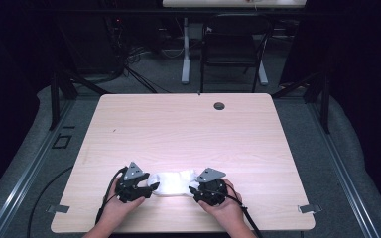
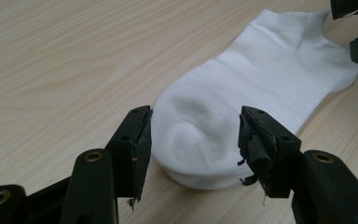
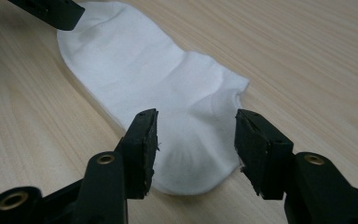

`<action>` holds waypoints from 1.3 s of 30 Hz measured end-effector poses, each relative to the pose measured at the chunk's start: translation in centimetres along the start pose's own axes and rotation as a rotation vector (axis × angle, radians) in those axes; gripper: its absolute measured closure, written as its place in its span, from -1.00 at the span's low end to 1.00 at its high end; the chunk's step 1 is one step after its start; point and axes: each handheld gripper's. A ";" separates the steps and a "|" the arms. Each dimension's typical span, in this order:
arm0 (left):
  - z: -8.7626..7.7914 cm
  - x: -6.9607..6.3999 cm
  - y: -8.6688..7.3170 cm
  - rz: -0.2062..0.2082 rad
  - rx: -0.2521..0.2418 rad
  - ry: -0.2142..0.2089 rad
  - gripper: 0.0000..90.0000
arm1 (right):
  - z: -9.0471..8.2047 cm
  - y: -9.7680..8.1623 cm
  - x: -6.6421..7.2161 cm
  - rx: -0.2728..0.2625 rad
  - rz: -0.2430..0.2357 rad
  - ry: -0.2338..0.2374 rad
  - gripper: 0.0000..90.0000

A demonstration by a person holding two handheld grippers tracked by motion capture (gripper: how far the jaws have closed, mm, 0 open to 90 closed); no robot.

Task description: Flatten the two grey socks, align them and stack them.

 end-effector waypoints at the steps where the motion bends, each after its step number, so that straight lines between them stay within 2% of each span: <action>1: -0.1 0.1 0.0 -0.001 -0.005 0.003 -0.02 | -0.1 0.0 0.0 -0.008 0.001 -0.004 0.08; 5: -0.3 0.3 -0.1 -0.010 -0.008 0.008 -0.02 | -0.7 -0.2 -0.4 -0.014 0.003 -0.010 0.06; 13: -1.0 0.6 -0.4 -0.017 -0.012 0.018 -0.02 | -1.7 -0.8 -1.7 -0.020 0.042 -0.039 0.06; 14: -1.1 0.8 -0.4 -0.008 -0.010 0.021 -0.02 | -1.8 -0.9 -1.8 -0.024 0.051 -0.041 0.06; 16: -1.3 0.9 -0.6 -0.025 -0.014 0.024 -0.02 | -2.0 -1.2 -2.2 -0.018 0.057 -0.045 0.06; 19: -1.6 1.3 -0.9 -0.028 -0.008 0.028 -0.02 | -2.1 -1.5 -2.5 -0.011 0.064 -0.049 0.06; 24: -1.8 1.8 -1.3 -0.036 -0.004 0.036 -0.02 | -2.1 -1.9 -2.8 -0.008 0.072 -0.066 0.06; 28: -1.8 2.4 -1.5 -0.060 -0.004 0.041 -0.02 | -2.0 -2.1 -3.1 -0.003 0.070 -0.084 0.07; 35: -1.3 3.1 -1.7 -0.059 0.013 0.055 -0.02 | -1.7 -2.6 -3.7 0.010 0.099 -0.094 0.07; 39: -1.2 3.3 -1.7 -0.066 0.015 0.060 -0.02 | -1.6 -2.8 -4.0 -0.004 0.112 -0.096 0.07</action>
Point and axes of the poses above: each handheld gripper's, and its own axes: z roughly forward along the jaws, y roughly out of its top, x roughly to its left, and after that the axes turned 2 degrees about -x, right-handed
